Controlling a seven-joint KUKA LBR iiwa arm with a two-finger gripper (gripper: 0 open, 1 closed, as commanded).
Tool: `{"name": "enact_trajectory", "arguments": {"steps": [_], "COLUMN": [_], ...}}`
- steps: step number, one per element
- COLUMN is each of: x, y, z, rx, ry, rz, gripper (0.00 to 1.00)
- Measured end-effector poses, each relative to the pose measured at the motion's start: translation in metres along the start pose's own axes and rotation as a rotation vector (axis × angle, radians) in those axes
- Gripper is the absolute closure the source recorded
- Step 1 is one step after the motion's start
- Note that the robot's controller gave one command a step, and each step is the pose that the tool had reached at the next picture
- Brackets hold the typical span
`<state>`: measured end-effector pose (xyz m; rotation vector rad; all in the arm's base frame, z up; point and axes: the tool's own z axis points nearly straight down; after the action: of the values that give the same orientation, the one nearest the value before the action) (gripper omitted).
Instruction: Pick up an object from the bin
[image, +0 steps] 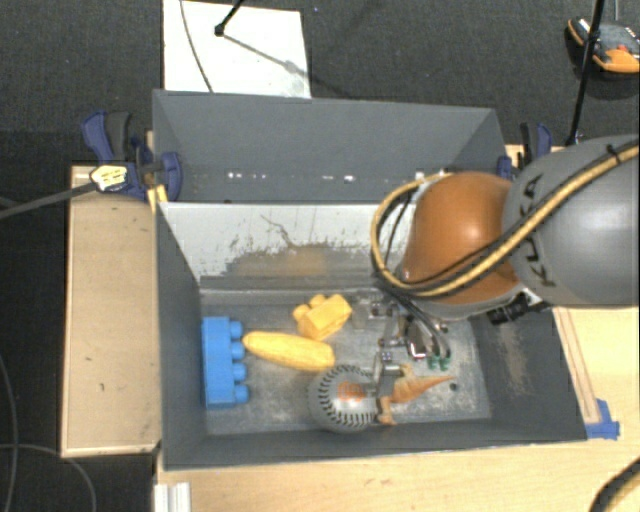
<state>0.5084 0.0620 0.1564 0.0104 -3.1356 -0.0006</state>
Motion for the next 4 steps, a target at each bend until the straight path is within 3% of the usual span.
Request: {"name": "enact_trajectory", "arguments": {"steps": [1,2,3,4], "x": [-0.002,0.004,0.011,0.014], "y": [0.0,-0.021,-0.048,-0.065], "z": [-0.004,0.024,0.03,0.037], "rx": [0.0,0.0,0.0,0.001], "ry": [-0.008,-0.012,-0.005,-0.009], "rz": [0.002,-0.063,-0.19,-0.149], "gripper": [0.0,0.0,0.0,0.0]}}
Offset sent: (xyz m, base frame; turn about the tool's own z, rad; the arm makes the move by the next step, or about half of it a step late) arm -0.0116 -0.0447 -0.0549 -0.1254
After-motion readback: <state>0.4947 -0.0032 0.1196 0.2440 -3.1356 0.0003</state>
